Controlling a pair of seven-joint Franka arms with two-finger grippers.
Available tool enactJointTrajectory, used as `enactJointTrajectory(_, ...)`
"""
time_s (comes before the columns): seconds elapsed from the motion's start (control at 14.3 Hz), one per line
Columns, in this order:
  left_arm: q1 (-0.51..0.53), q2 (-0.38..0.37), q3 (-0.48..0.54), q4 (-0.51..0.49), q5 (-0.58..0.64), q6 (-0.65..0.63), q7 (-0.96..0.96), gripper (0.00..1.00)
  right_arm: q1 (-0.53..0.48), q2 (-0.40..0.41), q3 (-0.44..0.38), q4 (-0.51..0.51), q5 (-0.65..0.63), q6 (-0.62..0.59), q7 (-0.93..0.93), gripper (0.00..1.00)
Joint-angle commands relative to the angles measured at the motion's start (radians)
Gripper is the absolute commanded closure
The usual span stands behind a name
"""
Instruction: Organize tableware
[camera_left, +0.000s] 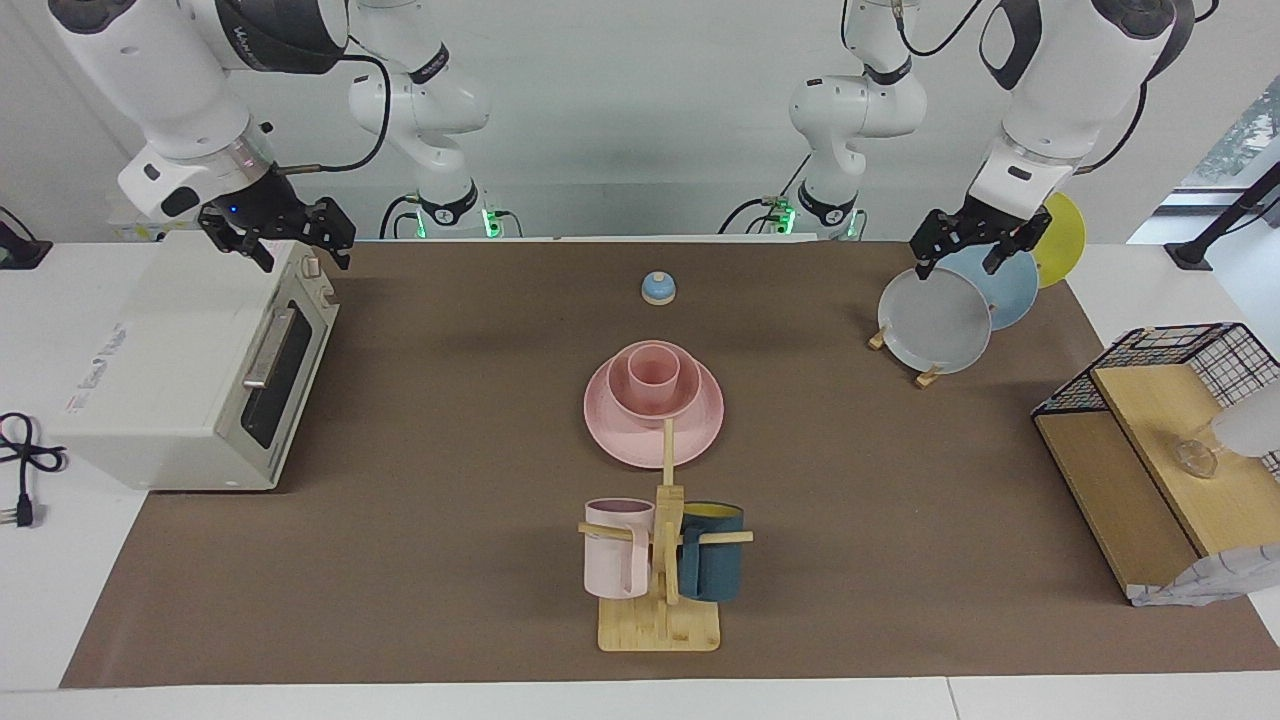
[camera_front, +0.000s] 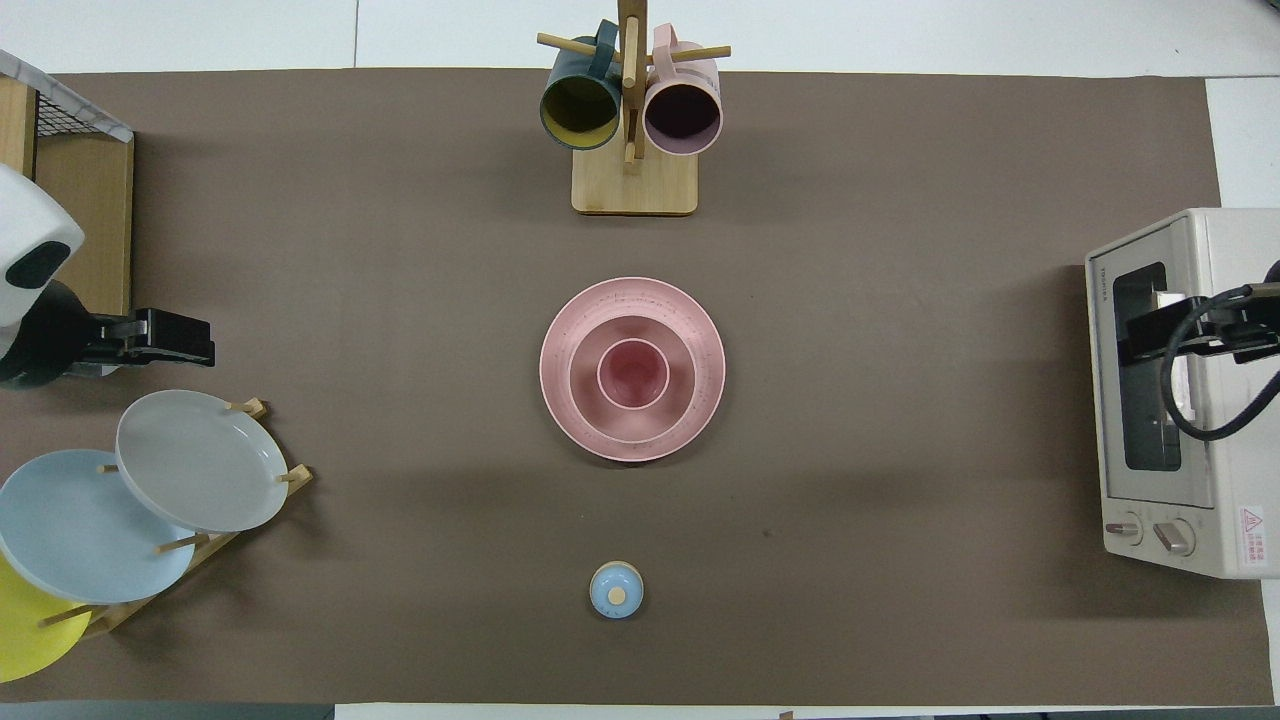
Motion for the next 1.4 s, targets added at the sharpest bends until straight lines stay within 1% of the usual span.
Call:
enactJointTrajectory(0.0,-0.002,0.031,0.0,0.103,-0.005,-0.11,0.008,0.0,-0.014,-0.007,0.009,-0.008,-0.003,-0.01,-0.015,0.0)
enactJointTrajectory(0.14,0.017,0.046,-0.006,0.15,-0.031,-0.184,0.01,0.0,-0.014,-0.007,0.007,-0.008,-0.003,-0.01,-0.015,0.0)
enactJointTrajectory(0.28,0.063,0.048,-0.048,0.141,-0.046,-0.176,0.013,0.0,-0.014,-0.007,0.007,-0.008,-0.003,-0.01,-0.015,0.0)
enactJointTrajectory(0.49,0.089,0.061,-0.068,0.15,-0.046,-0.178,0.013,0.0,-0.014,-0.007,0.007,-0.008,-0.003,-0.01,-0.015,0.0)
enactJointTrajectory(0.56,0.092,0.087,-0.063,0.163,-0.048,-0.185,0.011,0.0,-0.014,-0.007,0.007,-0.008,-0.003,-0.01,-0.015,0.0)
enactJointTrajectory(0.63,0.095,0.091,-0.068,0.193,-0.048,-0.196,0.011,0.0,-0.014,-0.007,0.007,-0.008,-0.003,-0.01,-0.015,0.0)
enactJointTrajectory(0.7,0.095,0.088,-0.068,0.2,-0.048,-0.205,0.015,0.0,-0.014,-0.007,0.009,-0.008,-0.003,-0.01,-0.015,0.0)
enactJointTrajectory(0.91,0.119,0.083,-0.094,0.197,-0.048,-0.195,0.019,0.0,-0.014,-0.007,0.009,-0.008,-0.003,-0.01,-0.015,0.0)
enactJointTrajectory(1.33,0.121,0.083,-0.097,0.195,-0.046,-0.195,0.021,0.0,-0.014,-0.007,0.009,-0.008,-0.003,-0.01,-0.015,0.0)
